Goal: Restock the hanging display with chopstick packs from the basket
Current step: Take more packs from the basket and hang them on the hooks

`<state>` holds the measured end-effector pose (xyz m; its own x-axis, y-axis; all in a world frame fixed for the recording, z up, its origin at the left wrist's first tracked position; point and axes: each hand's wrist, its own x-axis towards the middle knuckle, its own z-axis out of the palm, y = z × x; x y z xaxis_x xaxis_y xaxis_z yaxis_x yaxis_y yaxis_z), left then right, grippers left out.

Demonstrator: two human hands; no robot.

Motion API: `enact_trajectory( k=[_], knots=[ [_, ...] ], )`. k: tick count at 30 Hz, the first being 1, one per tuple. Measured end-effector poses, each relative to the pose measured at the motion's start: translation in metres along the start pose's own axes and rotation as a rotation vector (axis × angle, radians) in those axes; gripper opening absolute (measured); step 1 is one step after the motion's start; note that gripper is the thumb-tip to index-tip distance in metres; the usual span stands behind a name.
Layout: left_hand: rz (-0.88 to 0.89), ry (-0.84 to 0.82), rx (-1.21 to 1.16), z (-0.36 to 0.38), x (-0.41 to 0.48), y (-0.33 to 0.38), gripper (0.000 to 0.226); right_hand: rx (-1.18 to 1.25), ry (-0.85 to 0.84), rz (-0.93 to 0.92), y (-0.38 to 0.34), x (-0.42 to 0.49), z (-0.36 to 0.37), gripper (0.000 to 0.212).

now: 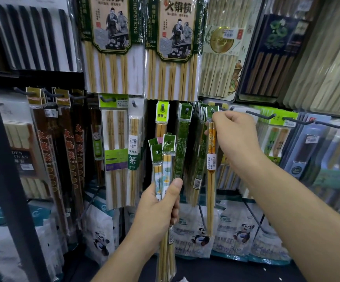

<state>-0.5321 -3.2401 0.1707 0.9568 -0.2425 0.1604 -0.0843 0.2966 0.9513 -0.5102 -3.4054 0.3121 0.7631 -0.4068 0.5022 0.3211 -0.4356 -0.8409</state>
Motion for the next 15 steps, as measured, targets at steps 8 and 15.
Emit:
enact_trajectory(
  k=[8,15],
  knots=[
    [0.036,0.004,-0.021,0.0,0.0,0.0,0.075,-0.157,0.029,-0.03,0.021,0.005,0.001,0.048],
    [0.007,-0.027,-0.1,0.001,0.0,0.002,0.046,-0.15,0.061,-0.04,0.018,-0.024,-0.001,0.029]
  ],
)
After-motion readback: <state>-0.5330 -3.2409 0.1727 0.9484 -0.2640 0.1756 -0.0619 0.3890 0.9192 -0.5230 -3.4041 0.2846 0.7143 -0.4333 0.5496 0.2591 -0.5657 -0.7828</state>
